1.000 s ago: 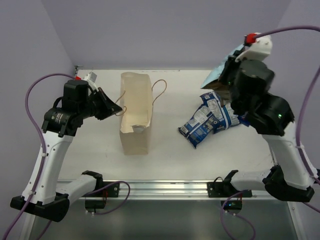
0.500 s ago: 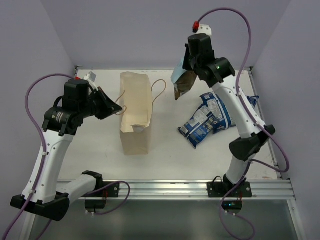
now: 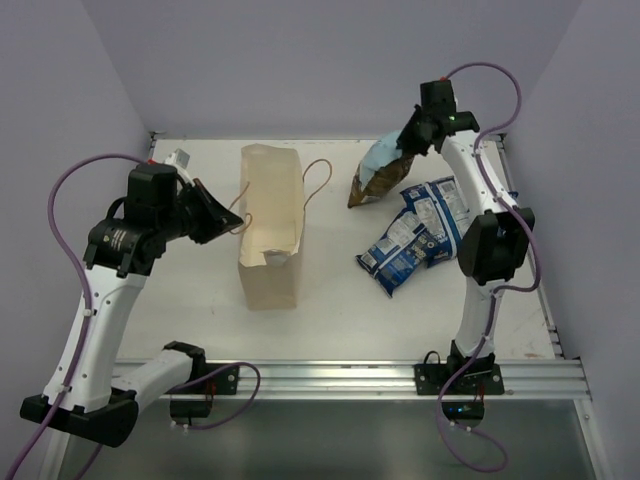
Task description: Take the snacks out of the paper bag
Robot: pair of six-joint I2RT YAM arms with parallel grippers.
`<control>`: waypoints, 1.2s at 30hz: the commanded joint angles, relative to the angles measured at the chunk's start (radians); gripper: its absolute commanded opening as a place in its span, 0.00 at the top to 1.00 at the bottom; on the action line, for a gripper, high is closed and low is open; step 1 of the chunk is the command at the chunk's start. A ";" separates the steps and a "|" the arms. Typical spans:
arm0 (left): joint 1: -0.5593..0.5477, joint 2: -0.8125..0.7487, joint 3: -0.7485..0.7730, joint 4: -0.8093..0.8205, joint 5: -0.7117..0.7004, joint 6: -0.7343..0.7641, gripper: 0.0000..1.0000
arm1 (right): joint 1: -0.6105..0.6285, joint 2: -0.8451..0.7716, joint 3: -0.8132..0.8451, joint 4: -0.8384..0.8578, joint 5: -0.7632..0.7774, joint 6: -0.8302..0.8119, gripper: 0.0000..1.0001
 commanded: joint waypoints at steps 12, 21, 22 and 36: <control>0.007 -0.036 -0.067 0.056 0.054 -0.017 0.86 | -0.075 -0.350 -0.707 0.167 -0.008 -0.033 0.40; 0.007 -0.061 -0.082 0.061 0.061 0.013 0.56 | -0.060 -0.670 -0.781 0.101 0.062 -0.191 0.07; 0.007 -0.062 -0.076 0.061 0.060 0.013 0.51 | -0.053 -0.693 -0.781 0.087 0.056 -0.203 0.07; 0.007 -0.065 0.136 -0.040 -0.015 0.026 0.00 | 0.207 -1.030 -0.928 -0.140 0.038 -0.125 0.01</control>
